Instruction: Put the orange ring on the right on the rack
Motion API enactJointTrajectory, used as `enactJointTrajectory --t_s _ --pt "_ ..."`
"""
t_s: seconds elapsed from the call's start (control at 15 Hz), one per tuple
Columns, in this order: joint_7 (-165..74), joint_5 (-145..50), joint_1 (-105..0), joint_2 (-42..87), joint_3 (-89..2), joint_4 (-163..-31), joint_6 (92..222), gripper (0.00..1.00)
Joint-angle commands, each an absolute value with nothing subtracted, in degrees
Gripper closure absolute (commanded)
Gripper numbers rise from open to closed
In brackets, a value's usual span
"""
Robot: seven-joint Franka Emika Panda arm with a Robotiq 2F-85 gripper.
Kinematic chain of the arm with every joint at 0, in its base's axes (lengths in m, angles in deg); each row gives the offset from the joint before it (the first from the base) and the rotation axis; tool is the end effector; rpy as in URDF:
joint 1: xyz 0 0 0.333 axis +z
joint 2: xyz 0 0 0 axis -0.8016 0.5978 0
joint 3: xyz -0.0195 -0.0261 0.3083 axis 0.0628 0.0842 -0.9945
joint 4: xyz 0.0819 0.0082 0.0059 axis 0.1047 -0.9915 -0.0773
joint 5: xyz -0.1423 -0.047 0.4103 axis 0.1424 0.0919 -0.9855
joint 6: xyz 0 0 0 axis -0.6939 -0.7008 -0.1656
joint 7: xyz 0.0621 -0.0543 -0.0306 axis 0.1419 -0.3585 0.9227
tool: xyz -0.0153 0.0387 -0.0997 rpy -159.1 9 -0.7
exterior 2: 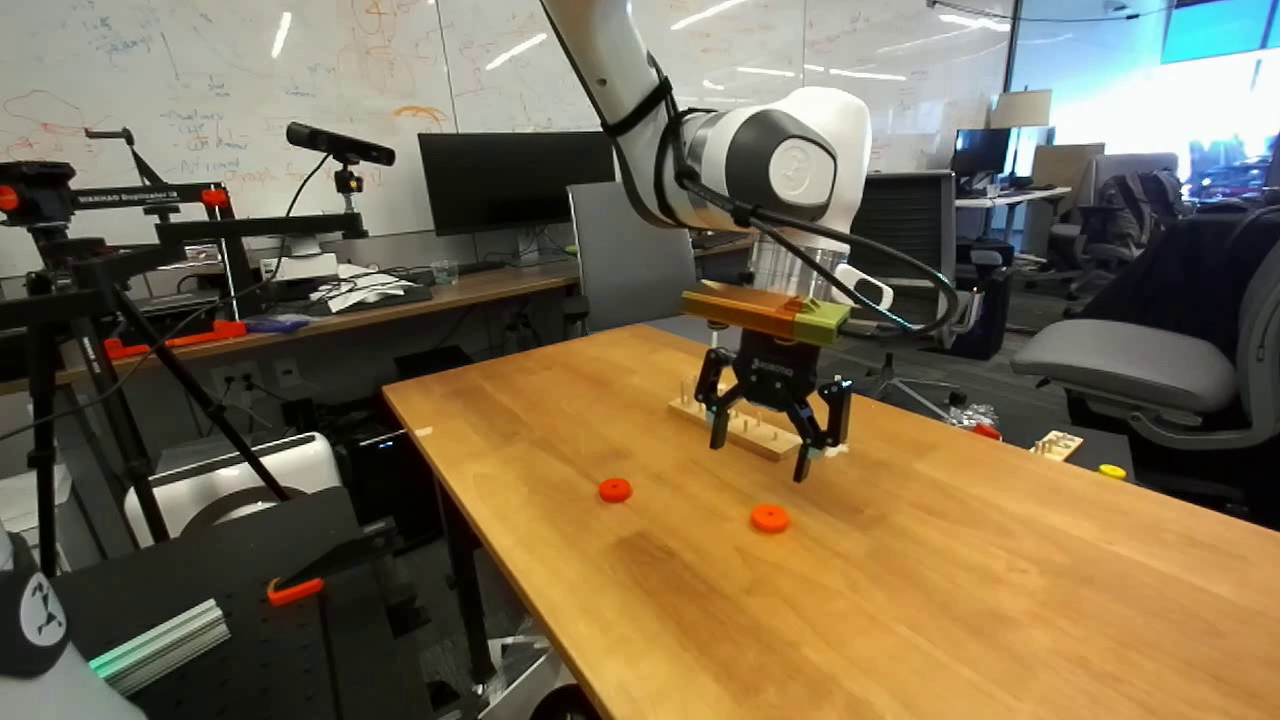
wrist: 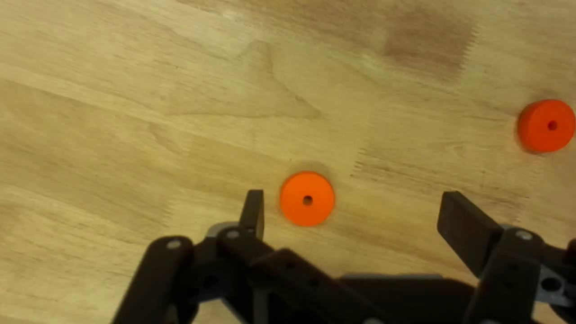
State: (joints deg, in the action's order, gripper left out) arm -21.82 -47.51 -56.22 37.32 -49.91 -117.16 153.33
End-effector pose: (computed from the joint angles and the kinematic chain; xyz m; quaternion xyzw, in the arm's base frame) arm 0.6122 -0.0054 0.1325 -0.9776 -0.1760 0.1146 0.0127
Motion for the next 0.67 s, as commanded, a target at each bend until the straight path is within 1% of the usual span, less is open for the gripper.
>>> enactJointTrajectory --t_s 0.0,0.6 --pt "-23.74 -47.75 -56.58 41.85 -49.47 -111.83 152.23 0.0" --pt "-27.02 -46.73 -56.27 48.76 -48.46 -107.93 155.33 0.0"
